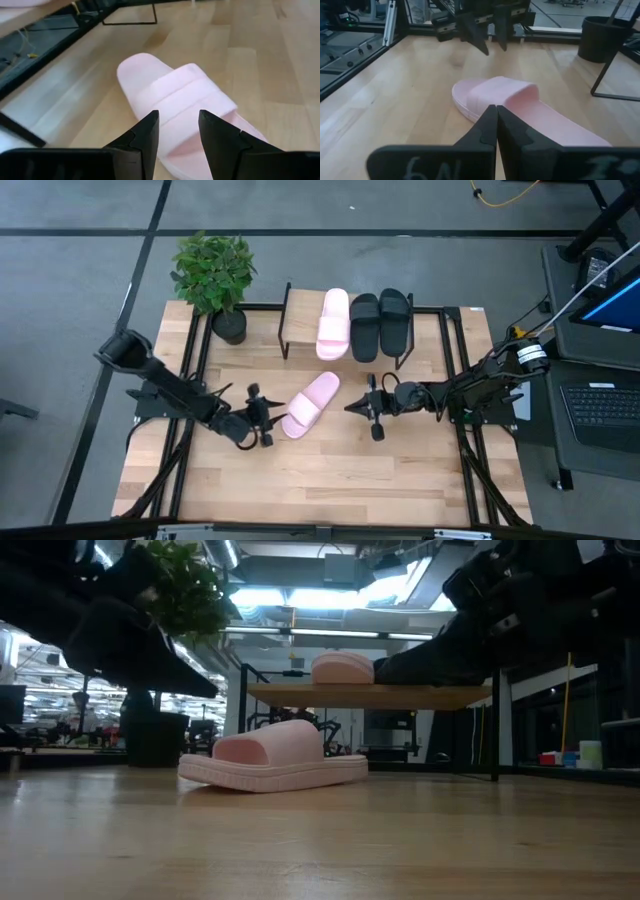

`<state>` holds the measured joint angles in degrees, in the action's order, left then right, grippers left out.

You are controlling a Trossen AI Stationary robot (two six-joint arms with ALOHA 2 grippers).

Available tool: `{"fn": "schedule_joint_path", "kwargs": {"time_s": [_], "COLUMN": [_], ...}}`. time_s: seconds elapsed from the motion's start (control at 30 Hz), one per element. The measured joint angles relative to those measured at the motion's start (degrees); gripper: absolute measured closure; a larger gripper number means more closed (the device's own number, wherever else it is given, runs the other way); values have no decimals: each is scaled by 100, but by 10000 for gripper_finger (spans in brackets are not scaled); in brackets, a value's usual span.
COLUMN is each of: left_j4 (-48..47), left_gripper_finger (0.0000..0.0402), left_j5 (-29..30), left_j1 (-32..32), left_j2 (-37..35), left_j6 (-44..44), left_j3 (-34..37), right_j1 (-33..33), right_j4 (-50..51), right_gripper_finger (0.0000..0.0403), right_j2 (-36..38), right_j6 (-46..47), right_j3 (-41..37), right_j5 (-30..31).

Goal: Pick and place slides into the shelf
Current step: Put the pink slide on the shelf

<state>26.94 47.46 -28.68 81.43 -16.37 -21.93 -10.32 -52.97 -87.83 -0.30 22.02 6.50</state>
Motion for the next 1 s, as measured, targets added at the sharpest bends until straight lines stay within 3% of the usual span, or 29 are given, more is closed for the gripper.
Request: {"fn": "schedule_joint_path", "kwargs": {"time_s": [0.33, 0.63, 1.0], "left_j4": [107, 53, -510], "left_gripper_finger": [270, 270, 270], "left_j5": [-624, 16, 118], "left_j1": [33, -97, -294], "left_j2": [422, 878, 1125], "left_j6": [963, 2125, 1996], "left_j3": [-415, -704, -711], "right_j1": [4, 4, 4], "right_j4": [65, 63, 60], "right_gripper_finger": [393, 393, 393], "right_j2": [0, 0, 0], "right_j6": [-26, 0, 11], "right_j3": [0, 2, 2], "right_j5": [0, 0, 0]}}
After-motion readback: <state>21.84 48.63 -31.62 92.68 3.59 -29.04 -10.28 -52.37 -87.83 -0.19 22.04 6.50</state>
